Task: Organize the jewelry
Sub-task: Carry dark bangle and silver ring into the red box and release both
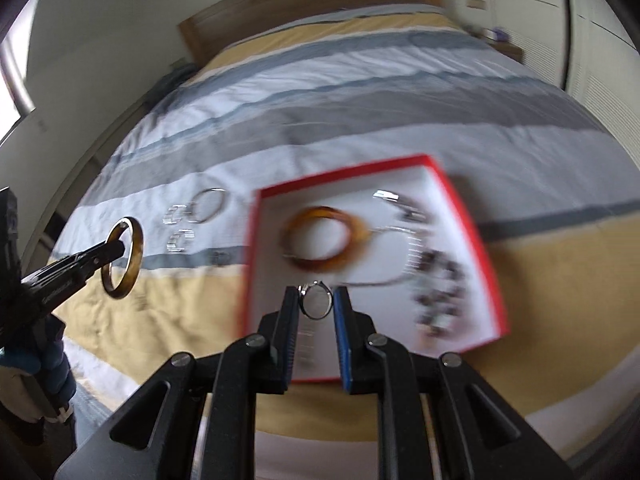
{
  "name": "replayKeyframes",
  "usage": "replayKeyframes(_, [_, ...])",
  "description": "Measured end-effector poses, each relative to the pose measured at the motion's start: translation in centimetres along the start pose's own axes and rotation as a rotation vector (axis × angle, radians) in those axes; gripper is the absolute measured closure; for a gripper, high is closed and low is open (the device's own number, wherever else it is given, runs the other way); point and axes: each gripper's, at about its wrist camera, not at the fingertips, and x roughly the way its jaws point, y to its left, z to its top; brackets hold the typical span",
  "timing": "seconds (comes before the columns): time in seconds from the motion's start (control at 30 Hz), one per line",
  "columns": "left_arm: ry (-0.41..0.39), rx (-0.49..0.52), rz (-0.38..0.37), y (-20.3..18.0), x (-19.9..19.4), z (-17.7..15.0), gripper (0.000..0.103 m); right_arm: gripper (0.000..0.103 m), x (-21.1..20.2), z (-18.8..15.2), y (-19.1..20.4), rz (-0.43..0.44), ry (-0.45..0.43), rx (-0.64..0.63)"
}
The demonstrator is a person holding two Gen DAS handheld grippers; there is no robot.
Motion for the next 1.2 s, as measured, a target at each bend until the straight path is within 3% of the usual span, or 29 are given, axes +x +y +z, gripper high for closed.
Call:
replayKeyframes(0.27, [0.097,0.169,-0.066,-9.7,4.8,-0.5,0.094,0.087,1.8,0.1,-5.3,-0.015,0.035,0.017])
replayKeyframes(0.47, [0.167,0.253,-0.049,-12.9,7.8,-1.0,0.094,0.087,4.2,0.1,-6.3,-0.01,0.086,-0.023])
replayKeyframes(0.73, [0.231,0.267,-0.014,-13.9,10.6,-1.6,0.094,0.087,5.9,0.0,-7.2,-0.008,0.134,-0.049])
replayKeyframes(1.2, [0.252,0.288,-0.002,-14.5,11.2,-1.8,0.094,0.086,6.3,0.1,-7.3,-0.014,0.158,-0.036])
